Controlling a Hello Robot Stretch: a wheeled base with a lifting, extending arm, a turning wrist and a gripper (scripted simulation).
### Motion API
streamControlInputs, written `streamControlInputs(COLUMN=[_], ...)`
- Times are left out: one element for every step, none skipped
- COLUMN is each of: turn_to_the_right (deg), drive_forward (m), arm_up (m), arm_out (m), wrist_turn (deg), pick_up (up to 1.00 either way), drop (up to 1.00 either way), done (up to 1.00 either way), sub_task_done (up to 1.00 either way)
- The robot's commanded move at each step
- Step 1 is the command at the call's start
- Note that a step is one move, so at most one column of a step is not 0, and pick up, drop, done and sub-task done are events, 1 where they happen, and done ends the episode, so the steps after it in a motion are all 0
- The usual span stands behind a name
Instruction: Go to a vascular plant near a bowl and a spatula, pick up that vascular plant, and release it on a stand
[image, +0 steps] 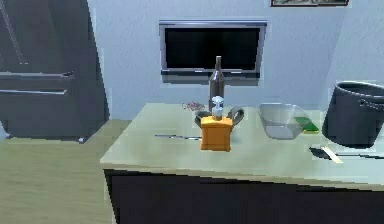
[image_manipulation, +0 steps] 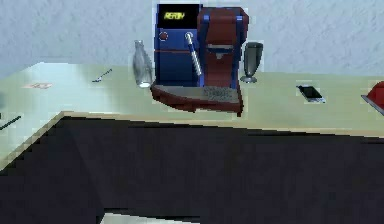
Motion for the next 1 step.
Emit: streamControlInputs(turn_to_the_right=[6.0], drive_forward=[0.0], arm_up=[0.0], arm_out=[0.0], wrist_turn=[0.0], pick_up=[0.0], drop=[0.0], done=[0.0], sub_task_done=[0.0])
